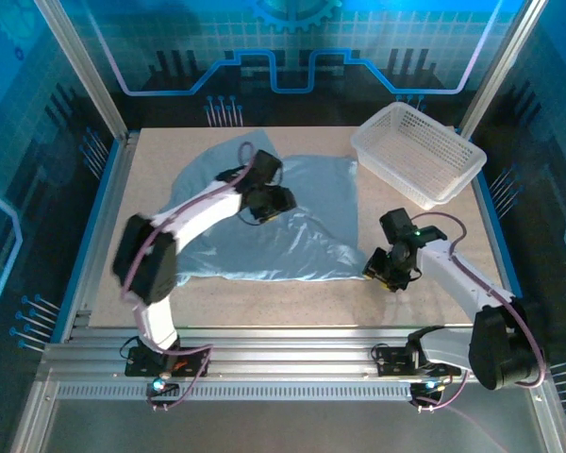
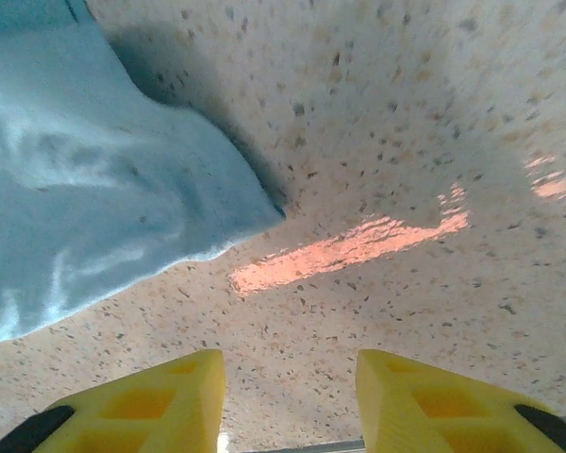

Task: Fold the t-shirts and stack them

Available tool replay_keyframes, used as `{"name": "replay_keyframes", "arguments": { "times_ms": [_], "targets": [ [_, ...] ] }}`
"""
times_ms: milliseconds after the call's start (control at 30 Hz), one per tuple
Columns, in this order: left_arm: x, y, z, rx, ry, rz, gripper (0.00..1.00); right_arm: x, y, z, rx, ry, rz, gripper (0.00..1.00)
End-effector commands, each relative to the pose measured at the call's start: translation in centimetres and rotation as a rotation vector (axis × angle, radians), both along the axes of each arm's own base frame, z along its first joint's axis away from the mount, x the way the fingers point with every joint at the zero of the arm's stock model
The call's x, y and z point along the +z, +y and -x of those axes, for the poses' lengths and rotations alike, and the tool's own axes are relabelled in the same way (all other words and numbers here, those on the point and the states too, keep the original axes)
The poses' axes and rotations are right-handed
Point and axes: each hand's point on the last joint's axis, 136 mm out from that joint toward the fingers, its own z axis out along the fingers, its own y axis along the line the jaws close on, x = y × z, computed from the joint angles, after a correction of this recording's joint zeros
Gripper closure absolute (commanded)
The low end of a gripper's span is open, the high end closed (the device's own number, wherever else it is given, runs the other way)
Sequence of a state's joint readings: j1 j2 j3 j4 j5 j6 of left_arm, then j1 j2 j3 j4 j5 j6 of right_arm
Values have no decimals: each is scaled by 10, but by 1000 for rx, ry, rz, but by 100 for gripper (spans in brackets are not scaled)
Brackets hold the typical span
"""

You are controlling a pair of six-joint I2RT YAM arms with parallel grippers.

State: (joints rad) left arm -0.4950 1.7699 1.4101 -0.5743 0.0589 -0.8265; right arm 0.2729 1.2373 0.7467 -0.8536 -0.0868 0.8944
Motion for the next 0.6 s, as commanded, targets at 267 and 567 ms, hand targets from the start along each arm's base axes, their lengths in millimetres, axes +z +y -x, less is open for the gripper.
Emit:
{"name": "replay_keyframes", "arguments": {
  "times_ms": [267, 567],
  "targets": [
    [-20, 236, 188, 622, 291, -272, 58, -36, 20, -34, -80, 56, -80, 56],
    [-55, 261, 233, 769, 414, -284, 58, -58, 4, -50, -108, 107, -12, 84]
  ]
}}
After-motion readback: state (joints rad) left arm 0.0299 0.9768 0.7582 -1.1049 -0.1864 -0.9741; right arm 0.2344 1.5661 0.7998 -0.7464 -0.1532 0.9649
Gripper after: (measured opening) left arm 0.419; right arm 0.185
